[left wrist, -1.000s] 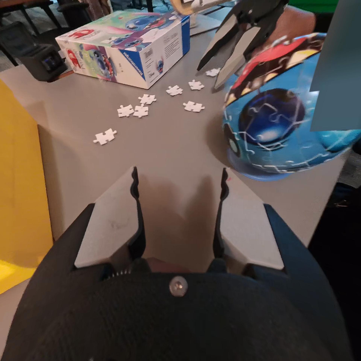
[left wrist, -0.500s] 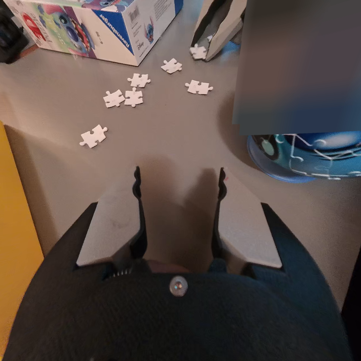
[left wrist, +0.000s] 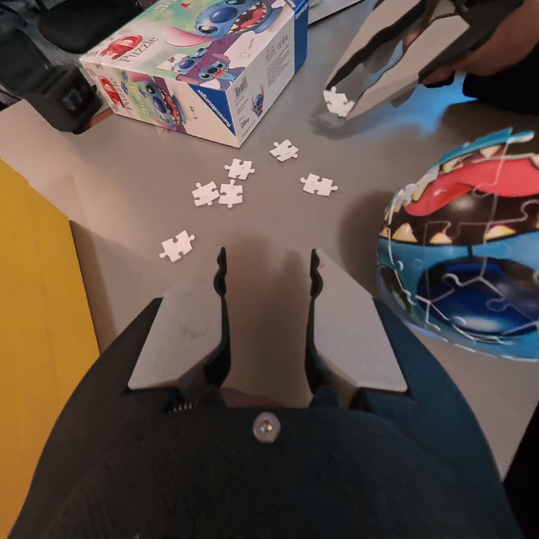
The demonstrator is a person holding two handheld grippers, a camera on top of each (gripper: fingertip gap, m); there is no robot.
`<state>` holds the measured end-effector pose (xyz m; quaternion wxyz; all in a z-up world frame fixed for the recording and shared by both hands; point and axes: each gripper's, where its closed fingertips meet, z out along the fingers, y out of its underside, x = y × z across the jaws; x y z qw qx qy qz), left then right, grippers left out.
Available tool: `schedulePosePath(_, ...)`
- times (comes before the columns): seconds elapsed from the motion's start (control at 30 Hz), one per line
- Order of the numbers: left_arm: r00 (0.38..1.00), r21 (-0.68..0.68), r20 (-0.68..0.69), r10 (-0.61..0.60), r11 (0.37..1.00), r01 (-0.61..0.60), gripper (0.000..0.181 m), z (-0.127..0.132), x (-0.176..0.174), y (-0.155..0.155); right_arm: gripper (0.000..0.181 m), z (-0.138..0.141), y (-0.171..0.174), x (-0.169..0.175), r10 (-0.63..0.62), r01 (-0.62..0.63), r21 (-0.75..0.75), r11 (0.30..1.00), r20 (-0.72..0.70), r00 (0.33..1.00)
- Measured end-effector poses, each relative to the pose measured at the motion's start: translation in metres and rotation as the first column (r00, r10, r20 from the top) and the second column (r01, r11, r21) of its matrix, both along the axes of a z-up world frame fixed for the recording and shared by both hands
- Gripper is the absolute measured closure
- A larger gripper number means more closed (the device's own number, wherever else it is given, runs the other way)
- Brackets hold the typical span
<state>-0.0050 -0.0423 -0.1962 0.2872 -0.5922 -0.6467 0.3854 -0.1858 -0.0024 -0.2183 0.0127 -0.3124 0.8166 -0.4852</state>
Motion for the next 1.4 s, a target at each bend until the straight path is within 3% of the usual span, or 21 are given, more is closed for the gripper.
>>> schedulePosePath(0.23,0.997,0.063,-0.018,-0.073,0.995,0.075,0.127,0.033,-0.032,0.007,0.143,0.011,0.001,0.009,0.013,-0.019,-0.104,0.994,-0.065,0.998)
schedulePosePath(0.37,0.991,0.07,0.043,-0.128,0.99,0.125,0.129,0.025,-0.056,0.013,0.143,0.003,0.002,0.011,0.02,-0.031,-0.088,0.996,-0.118,0.993)
schedulePosePath(0.47,0.986,0.086,0.122,-0.113,0.991,0.103,0.126,0.01,-0.062,0.007,0.143,-0.015,-0.004,-0.012,-0.078,0.076,-0.023,0.997,-0.176,0.981)
schedulePosePath(0.6,0.988,0.03,0.152,-0.015,0.999,0.011,0.125,-0.005,-0.051,-0.019,0.143,-0.034,-0.006,-0.036,-0.152,0.165,0.08,0.983,-0.153,0.977)
schedulePosePath(0.7,0.991,0.046,0.135,0.017,0.999,-0.024,0.126,-0.015,-0.043,-0.029,0.134,-0.026,-0.005,-0.034,-0.139,0.145,0.085,0.986,-0.071,0.988)
schedulePosePath(0.83,0.991,0.067,0.125,0.038,0.997,-0.047,0.125,-0.025,-0.033,-0.033,0.133,-0.009,-0.003,-0.007,-0.023,0.015,0.099,0.995,0.079,0.997)
schedulePosePath(0.9,0.994,0.075,0.104,0.041,0.996,-0.049,0.126,-0.025,-0.027,-0.032,0.134,-0.017,-0.008,0.005,0.036,-0.047,0.16,0.986,0.072,0.997)
schedulePosePath(1.0,0.994,0.08,0.1,0.046,0.995,-0.055,0.126,-0.025,-0.019,-0.033,0.128,-0.028,-0.034,0.004,0.049,-0.047,0.194,0.98,-0.006,0.999)
schedulePosePath(1.17,0.992,0.078,0.113,0.06,0.995,-0.069,0.126,-0.022,-0.01,-0.033,0.128,-0.045,-0.047,0.022,0.143,-0.173,0.364,0.915,0.11,0.984)
schedulePosePath(1.23,0.992,0.082,0.112,0.064,0.994,-0.074,0.126,-0.02,-0.005,-0.03,0.15,-0.045,-0.055,0.019,0.141,-0.164,0.328,0.93,0.093,0.986)
schedulePosePath(1.4,0.988,0.122,0.106,0.113,0.984,-0.126,0.126,-0.024,0.008,-0.024,0.152,-0.044,-0.059,0.011,0.09,-0.118,0.31,0.943,0.103,0.991)
